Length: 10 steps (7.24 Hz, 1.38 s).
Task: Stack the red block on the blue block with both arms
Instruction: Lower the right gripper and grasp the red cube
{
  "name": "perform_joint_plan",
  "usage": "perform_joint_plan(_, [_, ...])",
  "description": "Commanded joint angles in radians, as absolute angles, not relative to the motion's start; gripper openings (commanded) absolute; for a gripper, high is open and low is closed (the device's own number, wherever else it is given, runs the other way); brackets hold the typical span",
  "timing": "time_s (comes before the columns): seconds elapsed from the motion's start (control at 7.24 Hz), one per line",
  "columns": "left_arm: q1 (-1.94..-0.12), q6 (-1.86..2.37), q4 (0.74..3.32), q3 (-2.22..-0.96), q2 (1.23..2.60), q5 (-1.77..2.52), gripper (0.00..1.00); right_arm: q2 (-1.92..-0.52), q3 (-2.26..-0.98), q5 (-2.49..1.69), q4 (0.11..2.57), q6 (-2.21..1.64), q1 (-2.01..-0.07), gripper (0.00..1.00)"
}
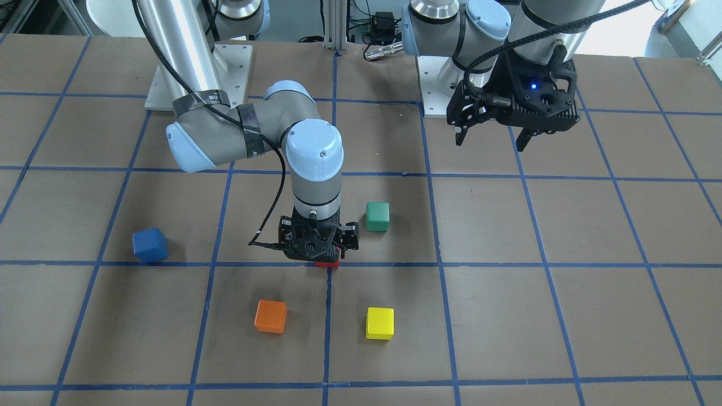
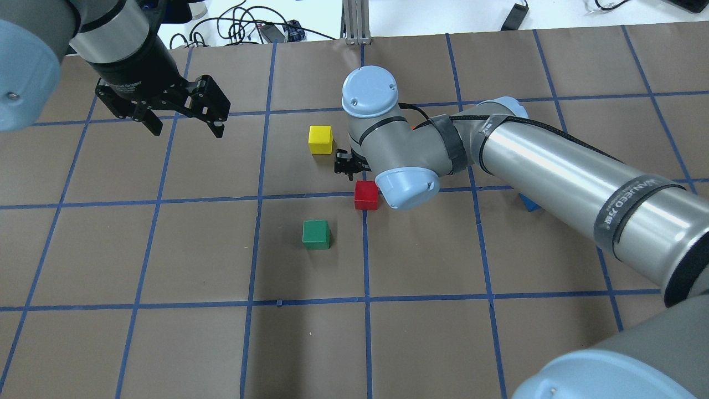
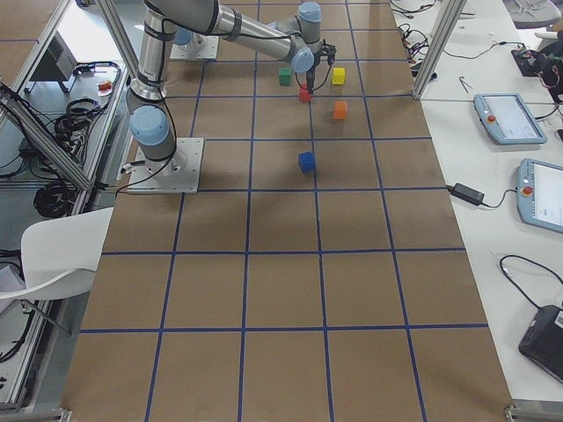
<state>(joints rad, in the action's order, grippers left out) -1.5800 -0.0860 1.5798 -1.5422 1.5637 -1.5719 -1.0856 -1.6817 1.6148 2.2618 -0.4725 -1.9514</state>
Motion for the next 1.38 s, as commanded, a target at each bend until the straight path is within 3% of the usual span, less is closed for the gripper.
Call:
perform_joint_plan(0.0, [-1.58,-0.086,1.578,-1.545,1.565,-1.572,1.0,-1.06,-1.674,1.583,2.264,-0.462,-1.956,1.0])
perform_joint_plan(0.41, [-1.58,-0.086,1.578,-1.543,1.565,-1.572,1.0,-1.04,-1.678,1.577,2.26,-0.462,-1.956,1.0])
perform_joint_plan(0.55, [-1.58,-0.086,1.578,-1.546,1.565,-1.572,1.0,-1.04,-1.678,1.553,2.257,-0.463,-1.956,0.94])
perform_joint_plan(0.97, [-1.577,-0.086,1.578,-1.543,1.565,-1.572,1.0,-1.042,-1.678,1.537,2.246,-0.462,-1.956,0.04])
perform_joint_plan(1.24, [-1.577,-0.086,1.577,-1.542,1.566,-1.572,1.0,-1.055,-1.669,1.539,2.208,-0.46,-1.954,0.0])
